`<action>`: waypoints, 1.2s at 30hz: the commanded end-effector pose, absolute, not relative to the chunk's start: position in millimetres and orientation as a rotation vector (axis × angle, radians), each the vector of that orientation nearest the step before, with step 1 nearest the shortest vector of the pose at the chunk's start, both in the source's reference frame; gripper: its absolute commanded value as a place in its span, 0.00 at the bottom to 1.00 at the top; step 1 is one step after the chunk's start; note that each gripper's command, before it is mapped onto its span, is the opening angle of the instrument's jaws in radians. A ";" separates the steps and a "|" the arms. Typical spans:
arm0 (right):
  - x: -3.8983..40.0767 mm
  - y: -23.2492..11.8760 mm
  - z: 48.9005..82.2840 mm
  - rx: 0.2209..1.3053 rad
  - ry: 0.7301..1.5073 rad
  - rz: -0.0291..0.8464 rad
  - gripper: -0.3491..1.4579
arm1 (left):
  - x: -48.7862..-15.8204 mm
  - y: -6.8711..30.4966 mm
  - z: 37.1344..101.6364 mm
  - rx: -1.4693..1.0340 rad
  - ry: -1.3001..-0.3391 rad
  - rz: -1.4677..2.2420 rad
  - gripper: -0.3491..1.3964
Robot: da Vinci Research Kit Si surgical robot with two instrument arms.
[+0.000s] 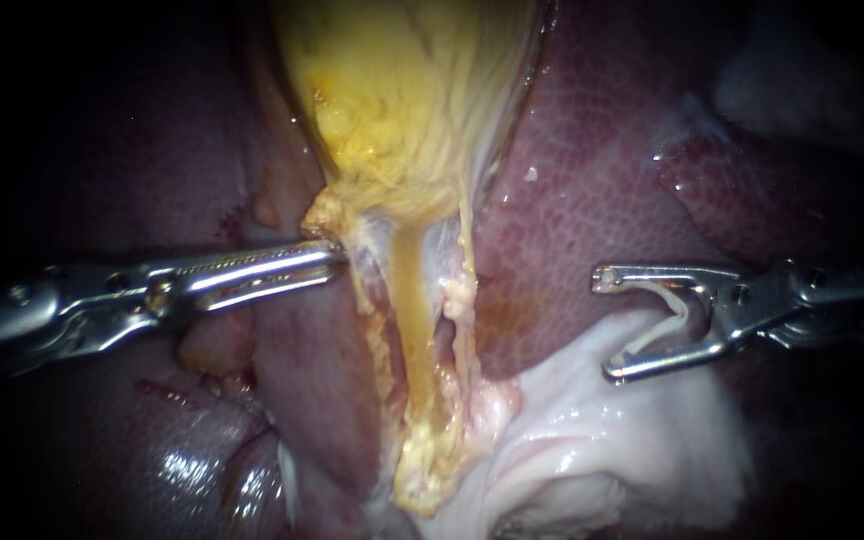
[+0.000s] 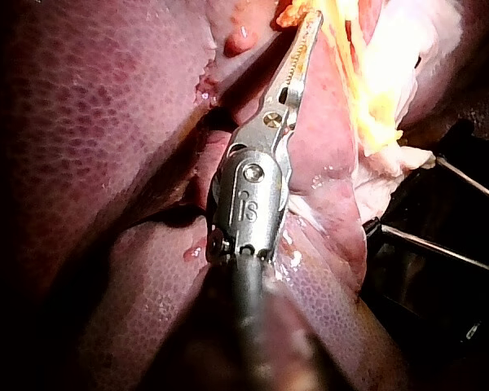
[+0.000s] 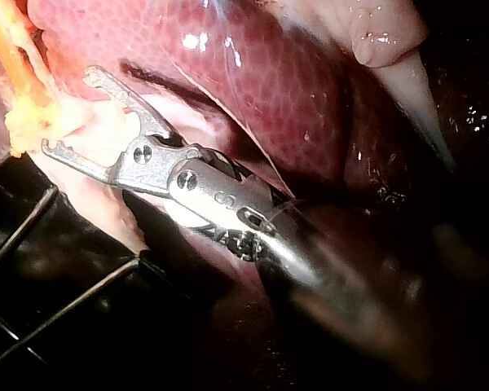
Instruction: Grabbing gallbladder
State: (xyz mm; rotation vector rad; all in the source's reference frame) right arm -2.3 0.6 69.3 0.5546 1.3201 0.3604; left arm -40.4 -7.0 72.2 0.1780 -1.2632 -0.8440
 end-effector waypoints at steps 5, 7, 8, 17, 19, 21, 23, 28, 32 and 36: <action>-2.3 0.6 69.3 0.554 1.320 0.361 0.53 | -39.7 -7.3 71.8 0.180 -1.263 -0.843 0.11; -2.3 0.6 69.3 0.554 1.320 0.361 0.53 | -38.9 -7.6 71.5 0.187 -1.264 -0.845 0.21; -2.3 0.6 69.3 0.554 1.320 0.361 0.53 | -38.2 -7.7 71.3 0.186 -1.265 -0.838 0.26; -2.2 0.7 69.3 0.554 1.320 0.361 0.53 | -35.4 -7.2 70.3 0.154 -1.274 -0.825 0.43; -2.2 0.7 69.3 0.554 1.320 0.361 0.53 | -35.6 -6.7 70.1 0.139 -1.286 -0.816 0.47; -2.2 0.7 69.3 0.554 1.320 0.361 0.53 | -35.9 -6.1 69.9 0.125 -1.295 -0.808 0.49; -2.2 0.6 69.3 0.554 1.321 0.361 0.53 | -36.2 -5.5 69.7 0.108 -1.301 -0.794 0.52; -2.2 0.6 69.3 0.554 1.321 0.361 0.53 | -37.4 -4.6 69.6 0.100 -1.311 -0.790 0.52; -2.2 0.6 69.3 0.554 1.321 0.361 0.53 | -38.8 -4.0 69.7 0.108 -1.322 -0.787 0.52; -2.2 0.6 69.3 0.554 1.321 0.361 0.53 | -40.2 -3.6 69.9 0.120 -1.329 -0.778 0.52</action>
